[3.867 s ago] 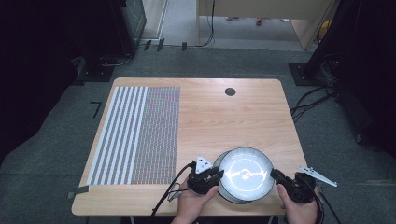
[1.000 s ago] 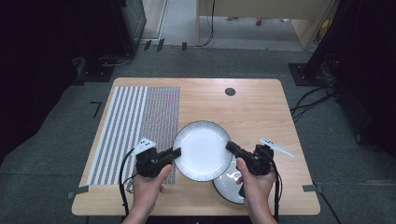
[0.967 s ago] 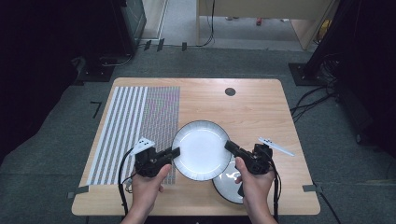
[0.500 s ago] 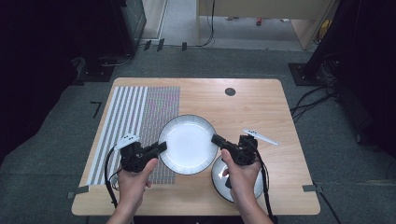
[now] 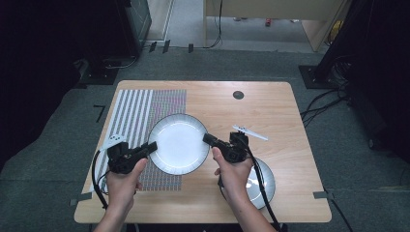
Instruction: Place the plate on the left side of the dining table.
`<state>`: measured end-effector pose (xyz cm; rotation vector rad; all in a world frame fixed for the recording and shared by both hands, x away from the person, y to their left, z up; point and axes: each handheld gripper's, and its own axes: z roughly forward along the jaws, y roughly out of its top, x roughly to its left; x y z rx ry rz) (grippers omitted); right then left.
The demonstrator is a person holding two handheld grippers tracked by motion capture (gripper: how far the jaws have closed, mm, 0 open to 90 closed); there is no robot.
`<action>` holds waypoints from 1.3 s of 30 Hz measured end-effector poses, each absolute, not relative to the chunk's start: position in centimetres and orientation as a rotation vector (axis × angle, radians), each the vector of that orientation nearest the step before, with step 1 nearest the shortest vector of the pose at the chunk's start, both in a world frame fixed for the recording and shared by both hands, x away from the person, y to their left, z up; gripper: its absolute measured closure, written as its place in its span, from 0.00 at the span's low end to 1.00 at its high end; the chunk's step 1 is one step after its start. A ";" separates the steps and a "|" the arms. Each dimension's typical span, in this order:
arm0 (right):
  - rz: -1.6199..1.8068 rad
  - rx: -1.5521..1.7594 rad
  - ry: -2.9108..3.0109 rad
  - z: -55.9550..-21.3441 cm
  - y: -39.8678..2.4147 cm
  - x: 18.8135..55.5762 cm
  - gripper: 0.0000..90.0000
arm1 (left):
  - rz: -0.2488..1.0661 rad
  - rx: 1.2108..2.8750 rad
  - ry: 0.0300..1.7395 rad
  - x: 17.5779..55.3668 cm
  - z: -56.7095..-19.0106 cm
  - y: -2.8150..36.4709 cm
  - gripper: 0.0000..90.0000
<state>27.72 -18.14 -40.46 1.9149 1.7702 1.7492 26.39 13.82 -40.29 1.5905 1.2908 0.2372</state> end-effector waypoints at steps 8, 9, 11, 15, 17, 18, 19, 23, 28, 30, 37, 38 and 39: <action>1.758 1.919 1.814 -40.4 -15.9 29.4 0.94 | 0.262 1.561 1.327 27.2 -40.2 15.9 0.88; 1.761 1.910 1.831 -40.5 -15.4 29.9 0.94 | 0.266 1.560 1.330 27.3 -40.2 16.2 0.88; 1.767 1.907 1.846 -40.5 -14.9 30.4 0.94 | 0.273 1.553 1.340 27.5 -40.1 16.7 0.88; 1.768 1.910 1.860 -40.5 -14.1 31.1 0.94 | 0.285 1.547 1.355 28.0 -39.9 17.6 0.88; 1.771 1.912 1.865 -40.5 -13.6 31.5 0.94 | 0.294 1.543 1.364 28.3 -39.8 18.1 0.88; 1.772 1.914 1.867 -40.5 -13.3 31.7 0.94 | 0.297 1.539 1.369 28.4 -39.8 18.4 0.88; 1.774 1.916 1.872 -40.6 -12.7 32.2 0.95 | 0.299 1.537 1.377 28.7 -39.8 18.6 0.89; 1.781 1.933 1.876 -41.0 -11.9 32.9 0.95 | 0.311 1.533 1.401 29.4 -39.9 19.5 0.89; 1.775 1.950 1.881 -42.0 -10.4 34.3 0.95 | 0.320 1.528 1.445 30.6 -40.5 20.6 0.89; 1.771 1.972 1.884 -42.7 -9.6 35.0 0.95 | 0.324 1.526 1.462 31.1 -40.9 21.1 0.89; 1.721 1.995 1.901 -43.8 -7.8 36.9 0.95 | 0.316 1.517 1.523 33.1 -42.3 22.4 0.89; 1.721 1.995 1.901 -43.8 -7.8 36.9 0.95 | 0.312 1.516 1.532 33.4 -42.5 22.5 0.89; 1.703 2.009 1.904 -44.2 -7.5 37.4 0.95 | 0.306 1.514 1.541 33.7 -42.8 22.6 0.89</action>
